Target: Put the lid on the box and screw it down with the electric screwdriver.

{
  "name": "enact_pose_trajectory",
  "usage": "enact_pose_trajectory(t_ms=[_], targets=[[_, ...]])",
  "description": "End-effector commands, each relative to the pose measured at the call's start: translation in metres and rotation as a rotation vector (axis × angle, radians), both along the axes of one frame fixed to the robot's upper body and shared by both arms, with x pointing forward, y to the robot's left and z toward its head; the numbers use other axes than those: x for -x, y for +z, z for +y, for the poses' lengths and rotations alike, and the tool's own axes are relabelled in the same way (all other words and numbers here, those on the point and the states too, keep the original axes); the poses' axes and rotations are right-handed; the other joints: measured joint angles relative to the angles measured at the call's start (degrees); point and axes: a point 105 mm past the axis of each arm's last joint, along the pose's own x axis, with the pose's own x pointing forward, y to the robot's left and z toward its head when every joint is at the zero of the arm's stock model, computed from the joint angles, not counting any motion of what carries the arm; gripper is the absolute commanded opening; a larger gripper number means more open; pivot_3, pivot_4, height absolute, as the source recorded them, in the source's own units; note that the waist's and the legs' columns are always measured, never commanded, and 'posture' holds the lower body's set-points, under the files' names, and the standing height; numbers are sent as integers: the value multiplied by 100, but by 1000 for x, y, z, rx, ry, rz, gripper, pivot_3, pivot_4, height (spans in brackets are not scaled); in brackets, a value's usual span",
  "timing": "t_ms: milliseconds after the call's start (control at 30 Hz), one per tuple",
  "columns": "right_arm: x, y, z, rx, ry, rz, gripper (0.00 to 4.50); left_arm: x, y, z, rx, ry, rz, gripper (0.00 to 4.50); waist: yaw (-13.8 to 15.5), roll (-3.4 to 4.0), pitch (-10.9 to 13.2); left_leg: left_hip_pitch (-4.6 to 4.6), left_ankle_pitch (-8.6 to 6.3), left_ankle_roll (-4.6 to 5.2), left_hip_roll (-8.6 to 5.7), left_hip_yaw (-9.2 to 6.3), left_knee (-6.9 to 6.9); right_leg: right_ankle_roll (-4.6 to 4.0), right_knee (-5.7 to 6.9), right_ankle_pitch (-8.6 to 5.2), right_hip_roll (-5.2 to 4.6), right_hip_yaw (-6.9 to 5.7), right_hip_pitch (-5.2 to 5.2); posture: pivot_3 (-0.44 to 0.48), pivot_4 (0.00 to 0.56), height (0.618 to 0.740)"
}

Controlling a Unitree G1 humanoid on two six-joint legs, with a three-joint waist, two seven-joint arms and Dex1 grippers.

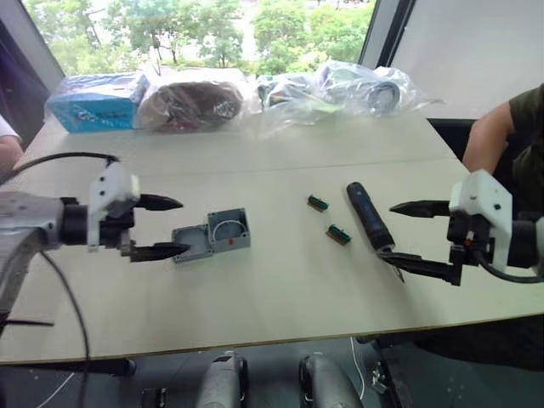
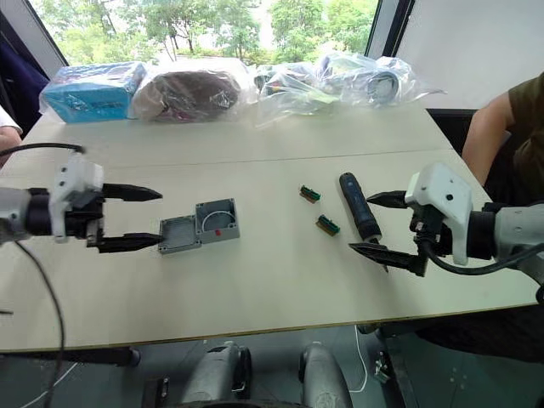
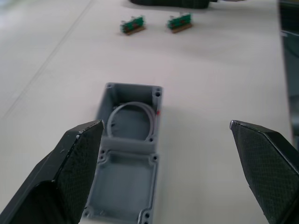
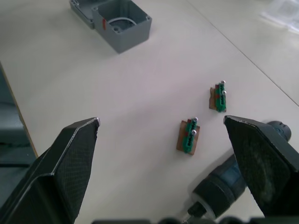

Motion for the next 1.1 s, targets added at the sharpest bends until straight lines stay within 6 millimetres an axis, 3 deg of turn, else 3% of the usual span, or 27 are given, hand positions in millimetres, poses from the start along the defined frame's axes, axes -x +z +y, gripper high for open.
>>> enact_pose_trajectory(t_ms=[33,233,467,667,1000,1067,1100], targets=[[3,0,13,-4,35,-33,4500,-13,-11,-14,-43,-80,-8,4451,10,-3,2,0,0,0,1,0,0,0,0,0,4,0,0,0,150,740],[3,3,21,-30,19,-68,4500,-40,-28,-34,-137,-157,-57,4451,14,-13,7,-3,1,1,-12,-2,12,3,4,1,7,1,3,0,150,740],[7,-1,17,-33,-44,-85,4500,-53,-64,-45,-231,-182,-62,4451,12,-14,7,-6,1,2,-11,-5,13,5,5,3,7,4,3,0,150,740],[11,-2,18,-33,-62,-88,4500,-60,-71,-55,-226,-186,-82,4451,15,-16,8,-5,1,3,-4,-9,16,8,8,4,7,3,4,0,150,740],[14,-5,18,-33,-77,-84,4500,-56,-77,-69,-241,-245,-86,676,14,-16,8,-6,1,3,-5,-12,18,23,9,13,7,4,5,0,150,740],[14,-5,18,-32,-82,-87,4500,-54,-79,-71,-253,-271,-80,54,20,-16,8,-6,1,3,-5,-13,18,24,9,13,7,4,5,0,150,740],[14,-4,18,-32,-85,-88,4500,-54,-79,-72,-254,-282,-79,54,21,-16,8,-6,1,3,-5,-13,18,24,9,13,7,4,6,0,150,740]])
